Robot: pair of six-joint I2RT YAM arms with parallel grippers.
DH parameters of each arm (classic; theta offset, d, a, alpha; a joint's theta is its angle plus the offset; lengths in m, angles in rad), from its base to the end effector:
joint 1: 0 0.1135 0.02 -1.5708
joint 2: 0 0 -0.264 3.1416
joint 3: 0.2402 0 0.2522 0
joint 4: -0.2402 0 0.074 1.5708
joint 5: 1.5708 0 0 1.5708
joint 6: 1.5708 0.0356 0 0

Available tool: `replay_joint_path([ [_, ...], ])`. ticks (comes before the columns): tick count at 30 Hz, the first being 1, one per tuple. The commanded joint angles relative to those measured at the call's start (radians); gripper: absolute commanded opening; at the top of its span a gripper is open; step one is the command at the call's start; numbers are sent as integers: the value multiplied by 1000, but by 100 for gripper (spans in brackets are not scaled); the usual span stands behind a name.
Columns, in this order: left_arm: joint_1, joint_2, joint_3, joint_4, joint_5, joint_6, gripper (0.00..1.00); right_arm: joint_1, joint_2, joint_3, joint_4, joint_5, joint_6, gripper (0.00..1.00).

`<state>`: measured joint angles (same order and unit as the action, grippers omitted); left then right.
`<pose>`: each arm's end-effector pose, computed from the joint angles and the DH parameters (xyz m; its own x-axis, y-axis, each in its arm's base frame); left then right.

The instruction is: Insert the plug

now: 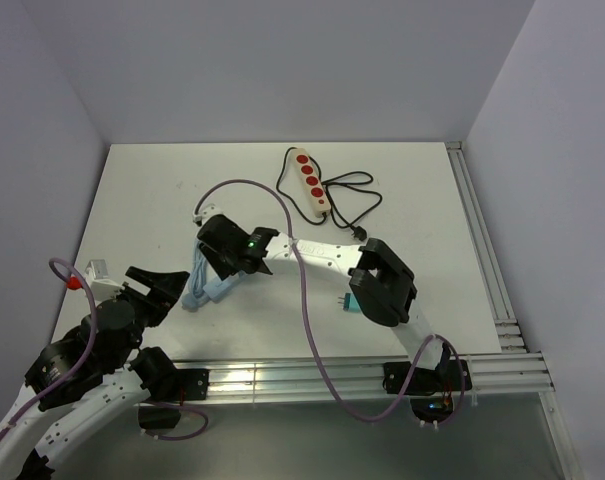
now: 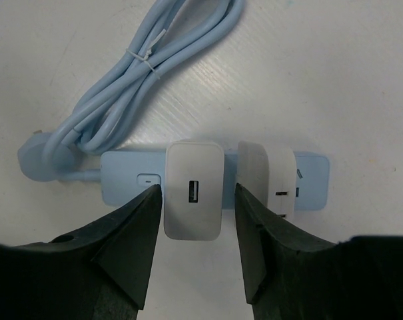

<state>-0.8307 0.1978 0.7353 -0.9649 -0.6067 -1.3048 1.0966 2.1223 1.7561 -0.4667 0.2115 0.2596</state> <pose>0.0385 -0.0120 0.2995 -0.3212 -0.8237 -0.4673 -0.2022 0.5417 -0.8159 0.2266 0.4252 0.2262 -0.5333 -0.4893 -0.6901 -0.6916 0.7219 0.0226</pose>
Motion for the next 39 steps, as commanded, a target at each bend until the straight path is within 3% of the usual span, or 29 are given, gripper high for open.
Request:
replay_joint_path([
  [1,2,-8,-1,25,-5,2,80,-7,21,55,-16,-23,-16,52],
  [3,2,-6,-2,26,-4,3,80,-9,25,60,-20,-21,-14,47],
  [6,2,-8,-5,28,-4,4,80,-7,33,63,-27,-23,-11,30],
  [7,2,-9,-5,26,-4,3,80,-9,36,62,-26,-21,-7,18],
  [10,2,-8,-7,26,-4,4,80,-9,22,14,-6,-3,10,0],
  [14,2,-11,1,15,-13,4,80,23,-56,-246,149,84,52,0],
  [20,2,-17,-5,23,-15,10,81,105,-41,-432,302,164,135,0],
  [25,2,-14,-14,25,-4,-2,80,118,19,-304,188,155,107,0],
  [31,2,-14,-16,37,-2,9,80,97,33,-472,298,97,161,0],
  [36,2,-9,-10,34,-5,6,80,88,83,-377,241,82,130,0],
  [39,2,-12,-16,37,7,2,80,75,94,-434,293,68,156,0],
])
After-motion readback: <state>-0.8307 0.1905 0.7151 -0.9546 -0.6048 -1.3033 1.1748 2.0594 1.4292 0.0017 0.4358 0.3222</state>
